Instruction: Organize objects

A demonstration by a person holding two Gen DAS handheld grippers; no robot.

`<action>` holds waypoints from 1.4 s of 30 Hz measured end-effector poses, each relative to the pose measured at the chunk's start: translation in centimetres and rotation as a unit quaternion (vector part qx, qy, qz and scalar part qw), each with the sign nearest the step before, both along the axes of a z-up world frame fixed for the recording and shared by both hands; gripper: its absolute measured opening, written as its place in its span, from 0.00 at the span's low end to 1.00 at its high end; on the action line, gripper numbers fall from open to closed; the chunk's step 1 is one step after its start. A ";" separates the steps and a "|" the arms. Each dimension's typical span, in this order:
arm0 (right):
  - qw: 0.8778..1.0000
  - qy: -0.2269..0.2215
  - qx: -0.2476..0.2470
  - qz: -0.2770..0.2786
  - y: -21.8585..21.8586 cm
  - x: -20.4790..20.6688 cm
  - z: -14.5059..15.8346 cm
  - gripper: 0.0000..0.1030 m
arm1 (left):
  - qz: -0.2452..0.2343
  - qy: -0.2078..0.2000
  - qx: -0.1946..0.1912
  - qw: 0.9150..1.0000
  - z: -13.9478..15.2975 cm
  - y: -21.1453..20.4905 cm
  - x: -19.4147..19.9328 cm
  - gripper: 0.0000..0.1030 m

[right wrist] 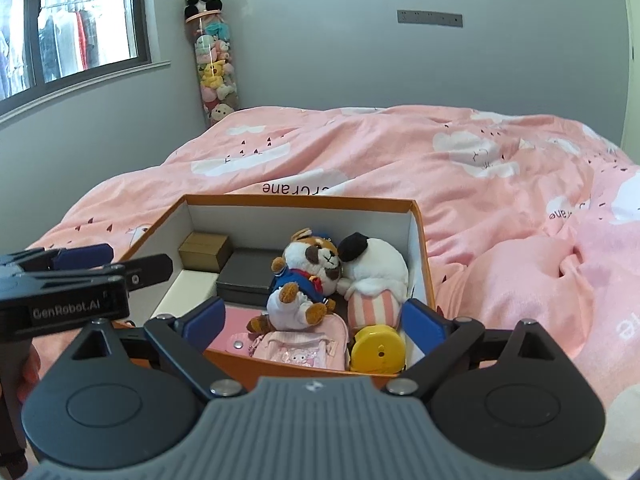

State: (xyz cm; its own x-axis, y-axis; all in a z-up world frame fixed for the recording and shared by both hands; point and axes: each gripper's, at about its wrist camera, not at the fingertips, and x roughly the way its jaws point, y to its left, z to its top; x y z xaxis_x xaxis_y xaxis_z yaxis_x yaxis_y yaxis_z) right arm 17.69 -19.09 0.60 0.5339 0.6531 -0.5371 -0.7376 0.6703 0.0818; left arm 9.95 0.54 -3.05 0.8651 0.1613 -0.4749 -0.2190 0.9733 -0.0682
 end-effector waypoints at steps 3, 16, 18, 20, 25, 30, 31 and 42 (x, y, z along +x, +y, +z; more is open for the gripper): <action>1.000 0.000 0.000 0.001 0.0 0.1 -0.5 0.94 | 0.006 0.004 0.002 1.000 -0.3 0.2 0.1 0.91; 0.999 0.031 -0.007 -0.006 -0.3 1.0 -2.3 0.94 | 0.024 0.024 -0.013 0.999 -1.8 0.9 0.2 0.91; 0.999 0.031 -0.006 -0.008 -0.4 1.1 -2.4 0.94 | 0.024 0.027 -0.012 0.999 -1.8 0.9 0.3 0.91; 0.999 0.032 -0.006 -0.010 -0.4 1.1 -2.5 0.94 | 0.025 0.027 -0.012 0.999 -1.8 0.9 0.3 0.91; 0.999 0.029 -0.005 -0.010 -0.6 1.1 -2.6 0.94 | 0.031 0.037 -0.006 0.999 -1.7 0.6 0.2 0.91; 0.999 0.029 -0.003 -0.012 -0.6 1.1 -2.6 0.94 | 0.034 0.045 -0.002 0.998 -1.6 0.2 0.0 0.91; 0.999 0.029 -0.003 -0.013 -0.6 1.1 -2.6 0.94 | 0.033 0.046 -0.002 0.998 -1.6 0.1 0.0 0.91; 1.000 0.021 -0.003 -0.012 -0.6 0.8 -2.4 0.94 | 0.038 0.053 0.011 0.998 -1.3 -0.4 -0.3 0.91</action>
